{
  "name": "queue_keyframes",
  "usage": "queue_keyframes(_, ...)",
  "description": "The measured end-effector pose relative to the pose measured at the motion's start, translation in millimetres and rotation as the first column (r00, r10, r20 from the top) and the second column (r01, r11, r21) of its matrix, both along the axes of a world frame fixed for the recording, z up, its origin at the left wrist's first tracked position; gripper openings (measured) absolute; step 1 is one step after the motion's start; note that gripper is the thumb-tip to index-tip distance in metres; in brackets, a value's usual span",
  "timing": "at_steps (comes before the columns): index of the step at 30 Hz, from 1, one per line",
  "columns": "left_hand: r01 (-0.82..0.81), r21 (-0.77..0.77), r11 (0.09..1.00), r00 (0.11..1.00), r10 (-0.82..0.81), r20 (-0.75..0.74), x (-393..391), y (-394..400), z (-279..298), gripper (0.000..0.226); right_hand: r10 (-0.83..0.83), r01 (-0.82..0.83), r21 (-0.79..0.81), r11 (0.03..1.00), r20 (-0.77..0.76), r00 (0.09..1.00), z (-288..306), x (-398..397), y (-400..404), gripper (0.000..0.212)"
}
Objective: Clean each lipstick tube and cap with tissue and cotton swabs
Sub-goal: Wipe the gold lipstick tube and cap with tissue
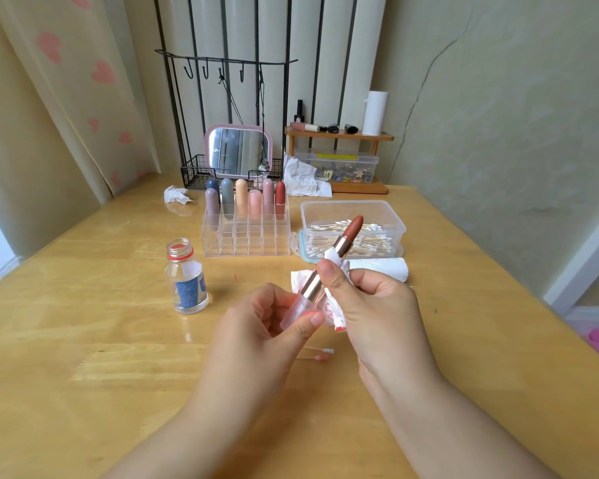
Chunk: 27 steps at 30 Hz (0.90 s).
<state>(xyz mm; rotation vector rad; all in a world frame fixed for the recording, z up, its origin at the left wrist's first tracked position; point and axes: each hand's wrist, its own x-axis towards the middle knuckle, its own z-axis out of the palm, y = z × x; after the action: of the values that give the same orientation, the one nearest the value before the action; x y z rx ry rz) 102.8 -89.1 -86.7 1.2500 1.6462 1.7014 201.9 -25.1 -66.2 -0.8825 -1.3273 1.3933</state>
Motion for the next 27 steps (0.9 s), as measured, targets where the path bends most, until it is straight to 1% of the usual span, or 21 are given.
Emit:
queue_keyframes(2, 0.057, -0.02, 0.998, 0.996, -0.056, 0.071, 1, 1, 1, 0.02, -0.025, 0.025, 0.018, 1.0, 0.016, 1.0, 0, 2, 2, 0.04)
queue_keyframes(4, 0.116, -0.005, 0.993, 0.977, -0.113, 0.184, 2, 2, 3, 0.017, -0.053, 0.051, 0.051, 0.997, 0.044, 0.998, -1, 3, 3, 0.043)
queue_keyframes(8, 0.176, 0.056, 0.983, 0.916, -0.184, 0.356, 0, 2, 7, 0.026, -0.024, 0.019, 0.079, 0.997, 0.052, 0.998, -1, 4, 6, 0.036)
queue_keyframes(10, 0.181, 0.085, 0.98, 0.888, -0.2, 0.415, -4, 3, 7, 0.03, -0.067, 0.055, 0.167, 0.984, 0.064, 0.996, 1, 7, 12, 0.047)
queue_keyframes(12, 0.186, 0.103, 0.977, 0.874, -0.212, 0.437, -7, 4, 8, 0.03, -0.123, 0.094, 0.28, 0.956, 0.089, 0.988, 4, 15, 21, 0.05)
queue_keyframes(14, 0.172, 0.113, 0.979, 0.878, -0.204, 0.434, -11, 4, 8, 0.028, -0.161, 0.078, 0.392, 0.917, 0.185, 0.969, 5, 24, 30, 0.045)
queue_keyframes(16, 0.14, 0.121, 0.983, 0.88, -0.179, 0.44, -16, 5, 8, 0.028, -0.168, -0.01, 0.478, 0.878, 0.329, 0.929, 3, 29, 38, 0.03)
queue_keyframes(18, 0.102, 0.123, 0.987, 0.876, -0.148, 0.458, -21, 6, 9, 0.031, -0.156, -0.117, 0.562, 0.818, 0.414, 0.897, -3, 28, 42, 0.015)
queue_keyframes(19, 0.085, 0.122, 0.989, 0.873, -0.133, 0.468, -24, 6, 9, 0.034, -0.187, -0.144, 0.627, 0.765, 0.43, 0.883, -5, 25, 42, 0.015)
queue_keyframes(21, 0.061, 0.119, 0.991, 0.87, -0.112, 0.48, -28, 7, 10, 0.038, -0.299, -0.171, 0.771, 0.613, 0.427, 0.853, -11, 20, 42, 0.021)
queue_keyframes(23, 0.047, 0.122, 0.991, 0.865, -0.101, 0.491, -30, 7, 10, 0.038, -0.359, -0.257, 0.845, 0.47, 0.449, 0.818, -20, 16, 45, 0.027)
queue_keyframes(25, 0.041, 0.125, 0.991, 0.861, -0.098, 0.499, -30, 7, 10, 0.04, -0.354, -0.354, 0.827, 0.437, 0.52, 0.778, -26, 12, 49, 0.028)
queue_keyframes(26, 0.042, 0.126, 0.991, 0.861, -0.1, 0.499, -30, 7, 9, 0.041, -0.354, -0.411, 0.808, 0.423, 0.565, 0.745, -29, 10, 51, 0.028)
queue_keyframes(27, 0.043, 0.127, 0.991, 0.861, -0.101, 0.498, -29, 7, 9, 0.042, -0.367, -0.479, 0.776, 0.411, 0.622, 0.692, -31, 8, 51, 0.027)
